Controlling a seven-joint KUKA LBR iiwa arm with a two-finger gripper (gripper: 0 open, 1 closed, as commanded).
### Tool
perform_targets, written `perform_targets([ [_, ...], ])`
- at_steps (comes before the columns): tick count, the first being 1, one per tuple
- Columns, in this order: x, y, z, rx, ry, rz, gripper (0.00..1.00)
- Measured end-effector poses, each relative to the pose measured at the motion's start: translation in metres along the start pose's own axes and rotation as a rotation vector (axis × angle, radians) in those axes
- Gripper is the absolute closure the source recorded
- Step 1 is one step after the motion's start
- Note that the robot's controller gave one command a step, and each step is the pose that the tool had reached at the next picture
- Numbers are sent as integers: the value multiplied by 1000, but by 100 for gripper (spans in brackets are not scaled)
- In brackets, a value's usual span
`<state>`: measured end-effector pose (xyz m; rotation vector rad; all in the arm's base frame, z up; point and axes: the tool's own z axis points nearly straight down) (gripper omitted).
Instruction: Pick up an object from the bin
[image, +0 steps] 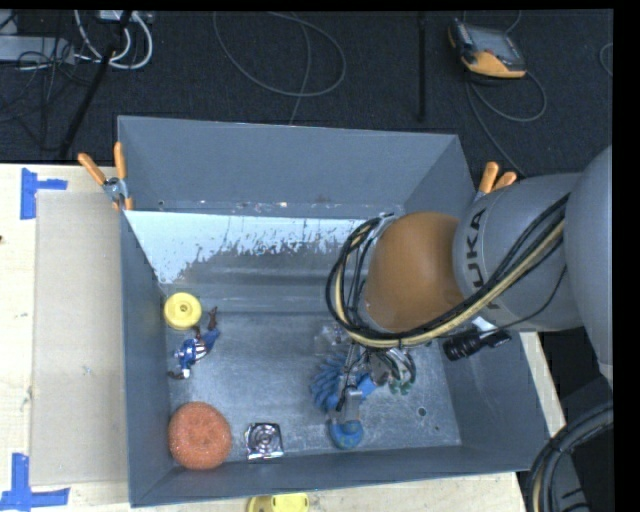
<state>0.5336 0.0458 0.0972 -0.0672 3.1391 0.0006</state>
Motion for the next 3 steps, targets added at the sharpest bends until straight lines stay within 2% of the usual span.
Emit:
perform_targets([
  [1, 22, -43, -4, 0, 4, 7, 100],
  [2, 22, -43, -4, 0, 4, 8, 100],
  [3, 6, -52, -206, 0, 4, 6, 100],
])
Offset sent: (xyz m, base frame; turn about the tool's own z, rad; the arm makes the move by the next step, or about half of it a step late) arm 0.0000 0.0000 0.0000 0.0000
